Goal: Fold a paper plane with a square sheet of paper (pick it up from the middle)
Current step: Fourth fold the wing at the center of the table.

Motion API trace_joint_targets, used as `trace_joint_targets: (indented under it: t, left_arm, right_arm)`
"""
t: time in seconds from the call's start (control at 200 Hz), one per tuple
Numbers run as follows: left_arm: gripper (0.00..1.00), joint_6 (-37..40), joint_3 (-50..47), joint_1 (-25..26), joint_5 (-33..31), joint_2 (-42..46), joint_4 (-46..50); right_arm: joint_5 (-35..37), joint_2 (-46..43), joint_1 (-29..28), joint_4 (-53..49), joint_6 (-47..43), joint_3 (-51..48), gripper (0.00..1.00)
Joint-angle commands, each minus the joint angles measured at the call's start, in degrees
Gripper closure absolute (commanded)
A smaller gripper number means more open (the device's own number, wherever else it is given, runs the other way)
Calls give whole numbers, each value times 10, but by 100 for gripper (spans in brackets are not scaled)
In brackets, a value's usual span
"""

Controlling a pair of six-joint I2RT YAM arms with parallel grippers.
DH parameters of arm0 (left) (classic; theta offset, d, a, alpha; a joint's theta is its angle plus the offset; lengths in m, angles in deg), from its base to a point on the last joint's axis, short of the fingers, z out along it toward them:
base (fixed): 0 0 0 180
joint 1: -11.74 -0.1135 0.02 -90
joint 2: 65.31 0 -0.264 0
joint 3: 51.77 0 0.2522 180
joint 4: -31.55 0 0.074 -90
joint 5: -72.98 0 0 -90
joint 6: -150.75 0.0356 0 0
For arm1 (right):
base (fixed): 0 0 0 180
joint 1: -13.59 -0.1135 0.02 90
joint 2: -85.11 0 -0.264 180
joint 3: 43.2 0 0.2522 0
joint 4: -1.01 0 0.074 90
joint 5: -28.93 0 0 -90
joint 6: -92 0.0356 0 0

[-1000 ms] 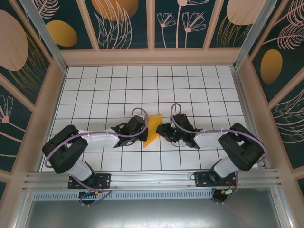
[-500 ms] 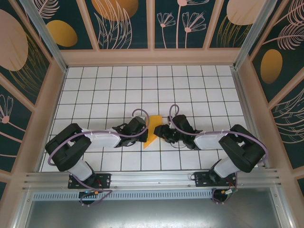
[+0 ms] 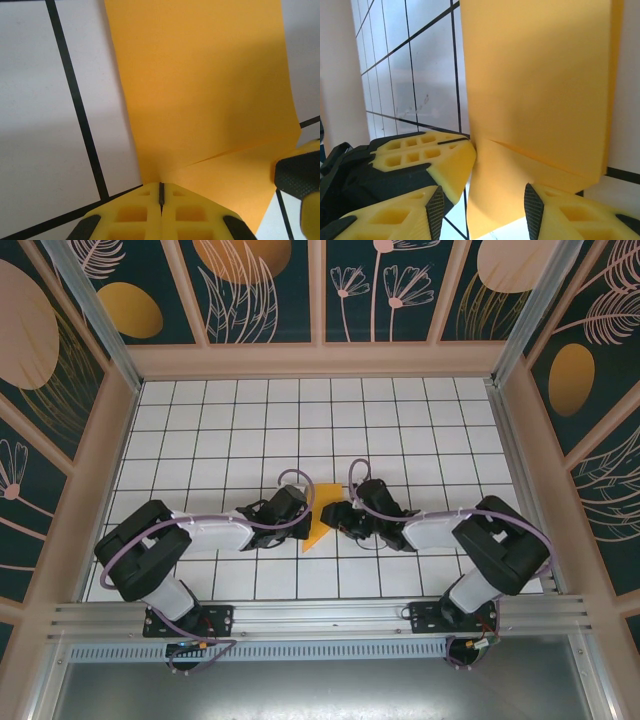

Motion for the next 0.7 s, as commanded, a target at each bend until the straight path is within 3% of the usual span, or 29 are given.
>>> trace_joint_targets:
  t: [0.0,0.11,0.27,0.545,0.695]
  left_arm:
    - [100,12,-4,-4,-12,17,8]
    - [100,17,8,-4,-16,4,16]
    - [100,17,11,-4,-14,-5,13]
    - [100,16,6,-4,-16,-5,15]
    - [100,17,6,-4,-14,-2,15]
  right_arm:
    - [57,-60,9,-48,8,-10,51]
    - [74,-98,25,-45,41,-51,45]
    - [31,-78,41,15,63,-71,43]
    - [-25,2,26,61,30,-7,44]
    - [-42,32,21,61,10,19,52]
